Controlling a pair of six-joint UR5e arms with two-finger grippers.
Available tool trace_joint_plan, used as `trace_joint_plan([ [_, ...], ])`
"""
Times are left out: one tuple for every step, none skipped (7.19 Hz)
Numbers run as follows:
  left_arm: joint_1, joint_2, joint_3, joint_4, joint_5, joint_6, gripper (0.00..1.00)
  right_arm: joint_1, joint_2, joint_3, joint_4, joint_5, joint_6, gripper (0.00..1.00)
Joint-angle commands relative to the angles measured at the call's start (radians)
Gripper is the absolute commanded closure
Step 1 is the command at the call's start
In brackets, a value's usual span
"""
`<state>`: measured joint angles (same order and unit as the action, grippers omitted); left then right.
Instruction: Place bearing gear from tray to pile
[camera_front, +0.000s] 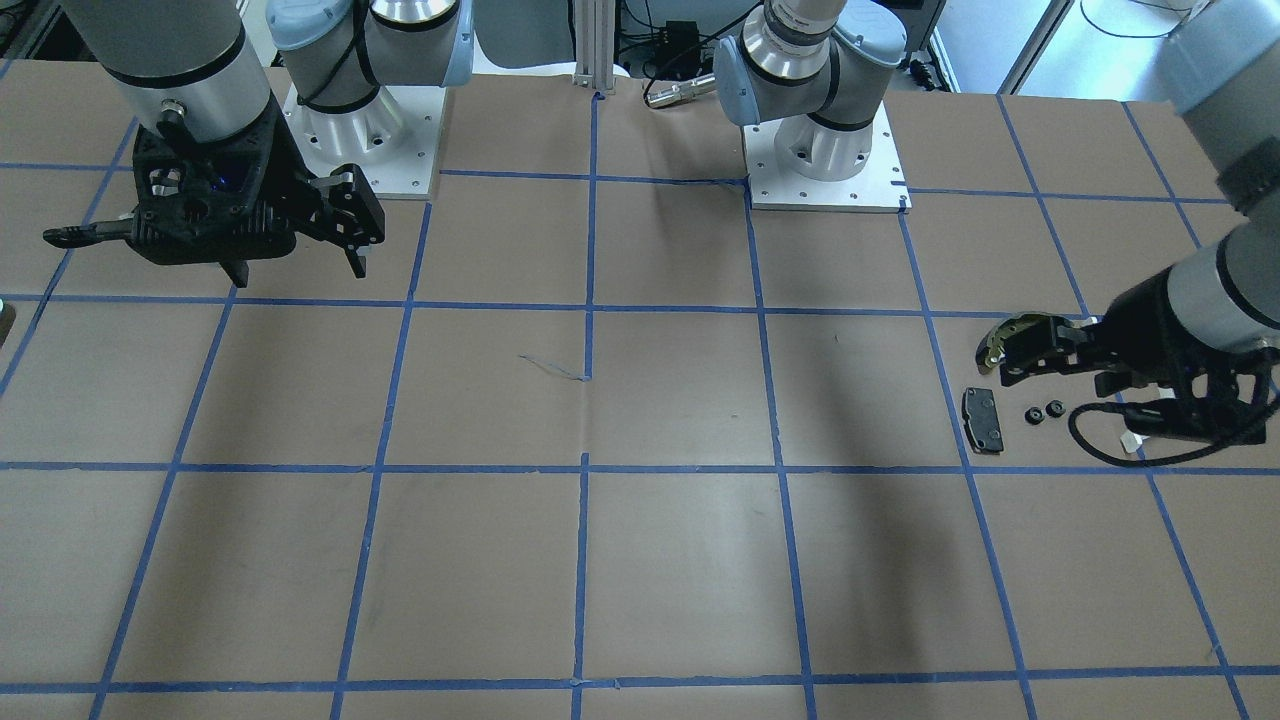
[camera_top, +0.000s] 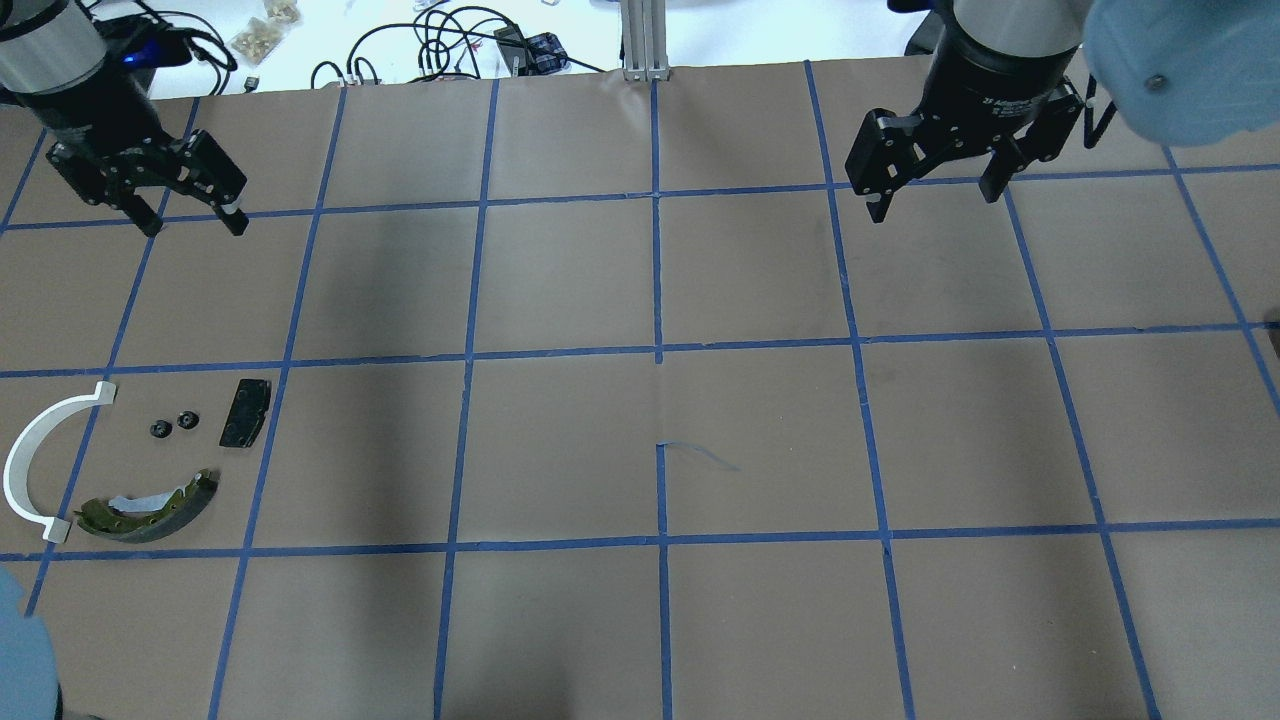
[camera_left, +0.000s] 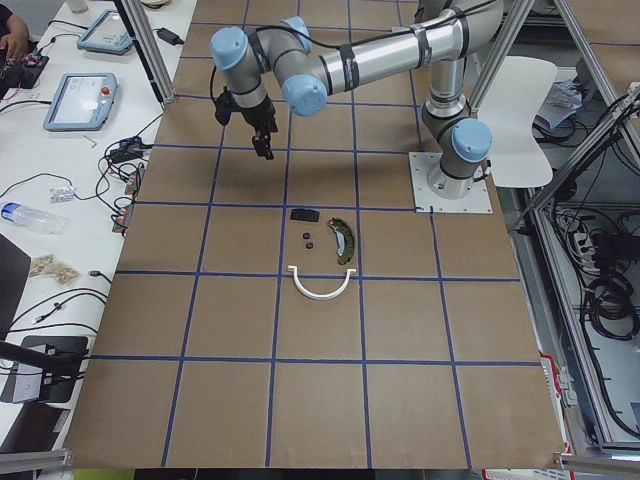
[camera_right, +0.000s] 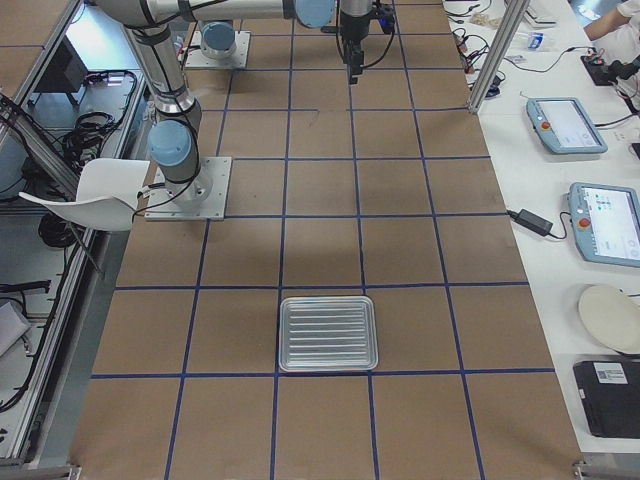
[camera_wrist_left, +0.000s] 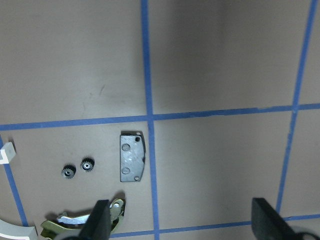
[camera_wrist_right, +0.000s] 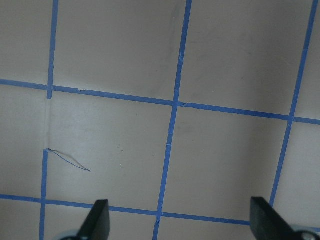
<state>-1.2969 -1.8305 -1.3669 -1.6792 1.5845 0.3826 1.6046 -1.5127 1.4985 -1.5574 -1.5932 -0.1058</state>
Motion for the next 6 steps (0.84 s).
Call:
trace_joint_plan([
  [-0.129,0.057,-0.011,-0.017,-0.014,-0.074,0.0,0.0,0.0,0.0,-0.001,-0.001,0.0,0.0],
  [-0.192,0.077,-0.042,-0.022,-0.018,-0.179,0.0,0.0,0.0,0.0,-0.001,0.001,0.002,0.0],
  [-0.224,0.097,-0.075,-0.001,-0.014,-0.203,0.0,0.0,0.0,0.0,-0.001,0.001,0.002,0.0],
  [-0.234,0.124,-0.108,0.003,-0.015,-0.205,0.0,0.0,0.0,0.0,-0.001,0.002,0.002,0.0],
  [-0.242,0.163,-0.151,0.007,-0.017,-0.206,0.0,0.0,0.0,0.0,-0.001,0.003,0.002,0.0],
  [-0.246,0.192,-0.185,0.024,-0.015,-0.244,0.0,0.0,0.0,0.0,-0.001,0.001,0.002,0.0],
])
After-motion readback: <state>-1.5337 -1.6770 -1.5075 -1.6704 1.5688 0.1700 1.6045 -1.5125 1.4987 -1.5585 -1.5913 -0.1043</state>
